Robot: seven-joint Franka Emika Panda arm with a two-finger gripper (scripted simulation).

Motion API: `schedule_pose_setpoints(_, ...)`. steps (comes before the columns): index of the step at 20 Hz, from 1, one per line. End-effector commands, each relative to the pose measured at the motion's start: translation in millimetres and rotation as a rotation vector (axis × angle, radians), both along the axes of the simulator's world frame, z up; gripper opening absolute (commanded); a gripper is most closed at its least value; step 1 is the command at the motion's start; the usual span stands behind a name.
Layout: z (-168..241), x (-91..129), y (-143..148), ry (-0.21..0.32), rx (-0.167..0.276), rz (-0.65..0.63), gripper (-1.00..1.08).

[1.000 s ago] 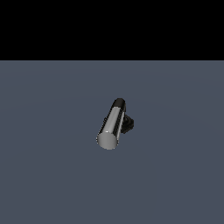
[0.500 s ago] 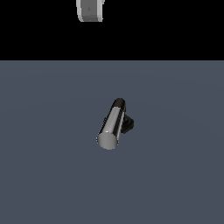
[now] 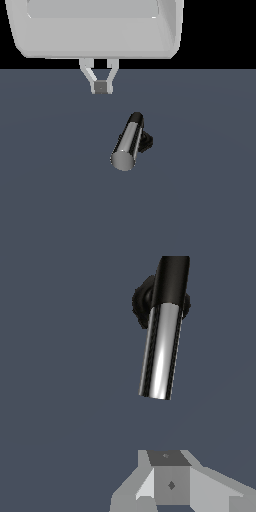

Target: Turn on the faucet by rotating a designated handle.

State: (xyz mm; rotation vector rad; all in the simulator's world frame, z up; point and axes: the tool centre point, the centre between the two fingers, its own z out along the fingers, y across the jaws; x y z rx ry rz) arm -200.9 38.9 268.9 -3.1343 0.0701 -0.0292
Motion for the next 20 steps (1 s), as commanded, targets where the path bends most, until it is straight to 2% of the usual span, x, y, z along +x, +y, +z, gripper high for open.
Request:
schedule_pose_setpoints(1, -19.5, 4.7, 2.9, 0.002, 0.000, -0.006, -1.00)
schedule_pose_setpoints(12, -99.2, 26.0, 14.7, 0.012, -0.001, -0.032, -1.00)
schedule_pose_setpoints(20, -139.2, 37.9, 20.2, 0.016, -0.002, -0.045, -1.00)
